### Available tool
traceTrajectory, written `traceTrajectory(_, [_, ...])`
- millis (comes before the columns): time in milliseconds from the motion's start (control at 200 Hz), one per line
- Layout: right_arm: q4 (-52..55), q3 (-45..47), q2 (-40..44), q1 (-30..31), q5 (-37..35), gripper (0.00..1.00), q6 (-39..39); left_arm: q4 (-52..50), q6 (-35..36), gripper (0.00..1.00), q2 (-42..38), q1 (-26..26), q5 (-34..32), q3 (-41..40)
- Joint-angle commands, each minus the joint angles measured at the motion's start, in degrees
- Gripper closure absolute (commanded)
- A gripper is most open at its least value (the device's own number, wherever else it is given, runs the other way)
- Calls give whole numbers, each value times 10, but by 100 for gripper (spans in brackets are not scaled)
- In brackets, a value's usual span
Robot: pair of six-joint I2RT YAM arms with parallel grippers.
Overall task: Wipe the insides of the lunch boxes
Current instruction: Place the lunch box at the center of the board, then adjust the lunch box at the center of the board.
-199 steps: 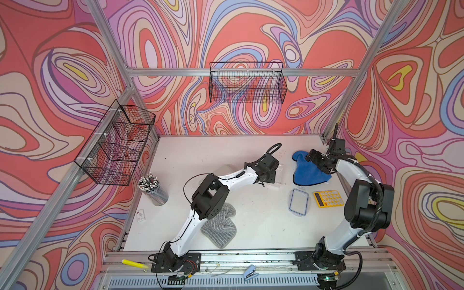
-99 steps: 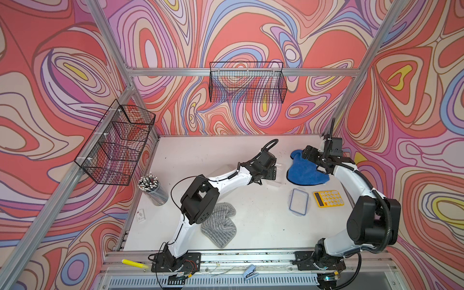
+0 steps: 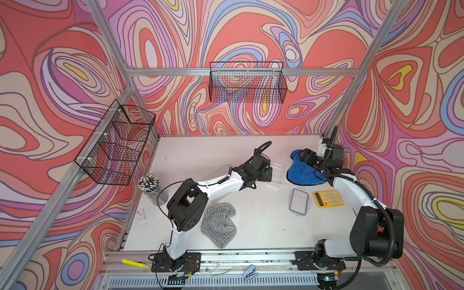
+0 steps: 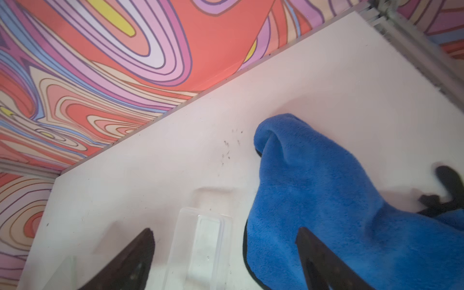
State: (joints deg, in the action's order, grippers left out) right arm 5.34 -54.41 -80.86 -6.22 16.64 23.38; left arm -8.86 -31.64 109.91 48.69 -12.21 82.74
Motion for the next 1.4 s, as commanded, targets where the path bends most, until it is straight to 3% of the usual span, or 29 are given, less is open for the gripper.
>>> traceTrajectory(0, [-76,25,25,27,46,11,61,28,21,0,-54,-3,-61,-26])
traceTrajectory(290, [-221,89,-25,202,41,19,198,-21,61,0,-179,-10,-206,-110])
traceTrajectory(516, [-271,78,-93,338,1,20,223,-108,20,0,-281,-89,-230,-185])
traceTrajectory(761, [-298,63,-161,426,0,25,249,-118,-3,0,-364,-208,-131,-286])
traceTrajectory(972, [-290,66,-189,481,-9,27,262,-110,12,0,-346,-283,-15,-306])
traceTrajectory(1127, [-304,63,-221,508,-2,28,277,-85,17,0,-308,-306,42,-310])
traceTrajectory(1397, [-344,29,-277,517,2,29,300,-71,22,0,-241,-308,73,-296])
